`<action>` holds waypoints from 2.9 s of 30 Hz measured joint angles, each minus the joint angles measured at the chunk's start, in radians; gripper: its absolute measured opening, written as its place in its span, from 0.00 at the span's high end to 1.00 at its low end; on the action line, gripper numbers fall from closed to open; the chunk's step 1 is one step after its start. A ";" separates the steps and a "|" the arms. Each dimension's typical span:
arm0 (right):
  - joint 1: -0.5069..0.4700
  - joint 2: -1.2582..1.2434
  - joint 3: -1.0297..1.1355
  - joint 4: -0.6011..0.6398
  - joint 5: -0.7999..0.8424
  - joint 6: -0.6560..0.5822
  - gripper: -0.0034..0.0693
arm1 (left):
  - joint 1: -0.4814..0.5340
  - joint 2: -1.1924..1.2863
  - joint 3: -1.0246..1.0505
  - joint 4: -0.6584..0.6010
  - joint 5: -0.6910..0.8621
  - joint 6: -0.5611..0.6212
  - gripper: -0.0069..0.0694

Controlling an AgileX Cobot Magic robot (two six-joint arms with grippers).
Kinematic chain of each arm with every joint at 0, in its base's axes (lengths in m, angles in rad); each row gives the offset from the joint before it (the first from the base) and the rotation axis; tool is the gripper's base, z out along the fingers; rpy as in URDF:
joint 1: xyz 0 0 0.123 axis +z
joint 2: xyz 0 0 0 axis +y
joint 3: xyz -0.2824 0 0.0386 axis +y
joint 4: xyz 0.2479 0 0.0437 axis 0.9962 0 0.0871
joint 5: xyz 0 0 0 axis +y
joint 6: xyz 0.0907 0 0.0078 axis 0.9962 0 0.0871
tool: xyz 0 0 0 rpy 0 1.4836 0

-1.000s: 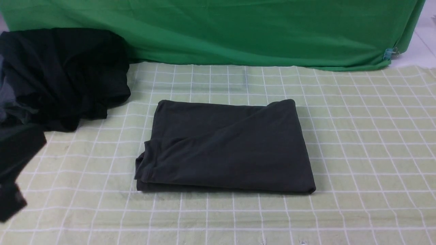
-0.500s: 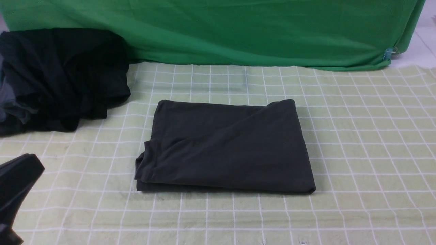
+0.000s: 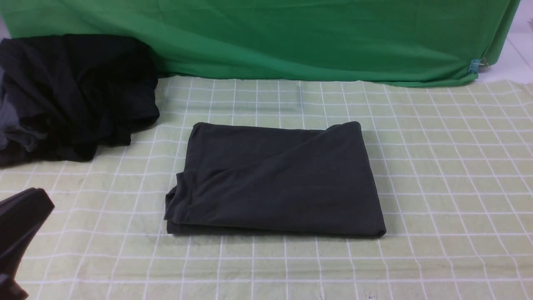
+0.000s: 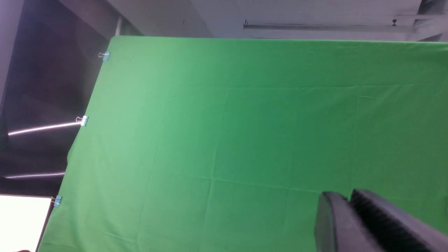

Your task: Fold a long-sleeved shirt over a green coffee tablecloth.

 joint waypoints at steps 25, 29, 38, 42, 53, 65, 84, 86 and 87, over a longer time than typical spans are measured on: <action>0.000 0.000 0.000 0.000 -0.003 0.000 0.79 | 0.345 -0.264 0.338 0.158 0.039 0.097 0.91; 0.000 0.000 0.000 0.000 -0.003 0.000 0.78 | 0.345 -0.264 0.338 0.158 0.039 0.097 0.91; 0.000 0.000 0.000 0.000 -0.003 0.000 0.77 | 0.345 -0.264 0.338 0.158 0.039 0.097 0.91; 0.000 0.000 0.000 0.000 -0.003 0.000 0.75 | 0.346 -0.264 0.338 0.158 0.039 0.103 0.91; 0.000 0.000 0.000 0.000 0.077 0.072 0.72 | 0.346 -0.264 0.338 0.158 0.039 0.103 0.91; -0.079 -0.025 0.009 0.000 0.418 0.085 0.68 | 0.346 -0.264 0.338 0.159 0.038 0.097 0.91; -0.467 -0.027 0.320 0.003 0.514 0.001 0.63 | 0.346 -0.265 0.338 0.161 0.038 0.097 0.91; -0.454 -0.027 0.320 0.003 0.514 0.001 0.63 | 0.346 -0.265 0.338 0.161 0.038 0.097 0.91; -0.454 -0.027 0.320 0.003 0.514 0.001 0.63 | 0.346 -0.265 0.338 0.161 0.038 0.097 0.91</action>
